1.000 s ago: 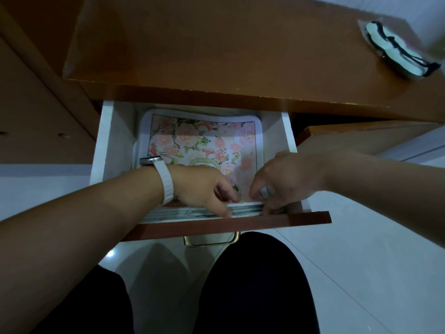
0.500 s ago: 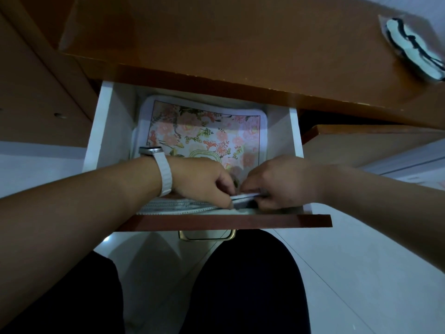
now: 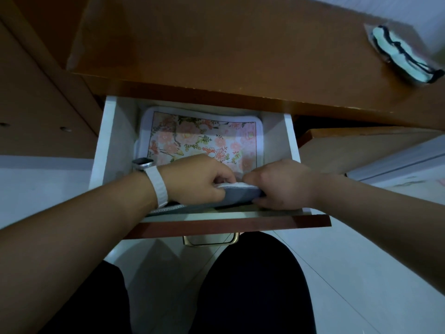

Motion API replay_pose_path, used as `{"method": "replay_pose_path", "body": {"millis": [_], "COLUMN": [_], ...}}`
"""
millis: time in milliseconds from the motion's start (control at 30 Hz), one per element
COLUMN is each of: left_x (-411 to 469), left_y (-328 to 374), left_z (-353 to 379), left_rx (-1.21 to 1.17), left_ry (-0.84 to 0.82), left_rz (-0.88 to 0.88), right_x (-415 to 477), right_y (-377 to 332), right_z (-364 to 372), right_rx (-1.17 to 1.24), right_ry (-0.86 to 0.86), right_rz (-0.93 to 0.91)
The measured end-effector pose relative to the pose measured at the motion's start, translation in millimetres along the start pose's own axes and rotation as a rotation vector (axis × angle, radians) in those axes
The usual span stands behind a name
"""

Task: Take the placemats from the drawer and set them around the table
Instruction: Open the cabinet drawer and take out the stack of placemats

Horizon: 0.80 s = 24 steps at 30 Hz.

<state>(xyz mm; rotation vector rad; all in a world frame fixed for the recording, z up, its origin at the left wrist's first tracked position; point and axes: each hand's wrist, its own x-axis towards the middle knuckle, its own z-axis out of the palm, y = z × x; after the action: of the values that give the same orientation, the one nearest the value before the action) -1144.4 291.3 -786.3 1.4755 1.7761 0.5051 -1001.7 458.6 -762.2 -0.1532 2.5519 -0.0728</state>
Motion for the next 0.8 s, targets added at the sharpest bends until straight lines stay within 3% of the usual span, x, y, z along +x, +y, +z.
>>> {"method": "replay_pose_path", "body": {"millis": [67, 167, 300, 500, 700, 800], "left_x": [-9, -29, -60, -86, -94, -100], "left_y": [1, -7, -21, -34, -35, -28], "left_z": [-5, -14, -28, -25, -32, -43], "left_rx": [0.049, 0.225, 0.483, 0.577, 0.412, 0.359], "left_ry": [-0.016, -0.183, -0.202, 0.121, 0.438, 0.521], "left_rz": [-0.007, -0.099, -0.194, -0.152, -0.076, -0.070], "right_x": [-1, -2, 0, -1, -12, -21], "right_y": [-1, -3, -3, -5, 0, -3], "right_z": [0, 4, 3, 5, 1, -12], "right_rx": [0.059, 0.061, 0.109, 0.148, 0.208, 0.185], "right_ry": [0.057, 0.157, 0.228, 0.331, 0.481, 0.540], "right_rz": [0.043, 0.049, 0.069, 0.077, 0.144, 0.169]}}
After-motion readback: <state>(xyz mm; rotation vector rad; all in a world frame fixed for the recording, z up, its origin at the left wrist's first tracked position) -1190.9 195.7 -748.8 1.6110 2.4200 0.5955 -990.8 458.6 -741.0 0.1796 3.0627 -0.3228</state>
